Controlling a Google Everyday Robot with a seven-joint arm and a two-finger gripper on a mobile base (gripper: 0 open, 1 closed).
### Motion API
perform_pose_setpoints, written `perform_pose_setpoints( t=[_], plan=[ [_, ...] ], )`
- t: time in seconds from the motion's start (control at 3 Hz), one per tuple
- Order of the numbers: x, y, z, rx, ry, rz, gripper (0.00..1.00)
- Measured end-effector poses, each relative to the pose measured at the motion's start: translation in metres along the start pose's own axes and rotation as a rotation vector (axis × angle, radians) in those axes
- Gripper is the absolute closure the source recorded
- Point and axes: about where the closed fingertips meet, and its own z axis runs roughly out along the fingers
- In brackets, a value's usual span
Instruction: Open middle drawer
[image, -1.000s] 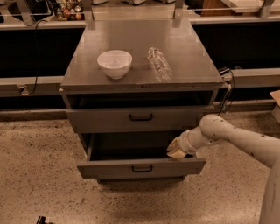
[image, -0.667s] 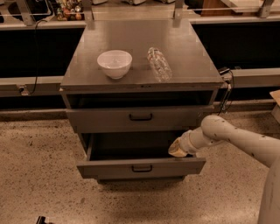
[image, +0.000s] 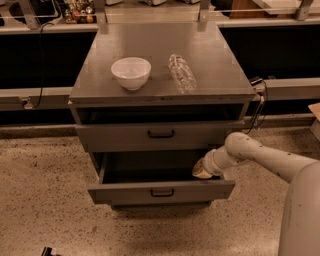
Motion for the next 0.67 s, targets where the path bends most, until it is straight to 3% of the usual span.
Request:
perform_pose_setpoints(
  t=[0.33, 0.67],
  plan=[
    [0.0116, -0.0042, 0.0066, 0.0, 0.014, -0.023, 1.0],
    [0.0215, -0.0011, 0.016, -0.047, 0.022, -0.034, 1.0]
  ],
)
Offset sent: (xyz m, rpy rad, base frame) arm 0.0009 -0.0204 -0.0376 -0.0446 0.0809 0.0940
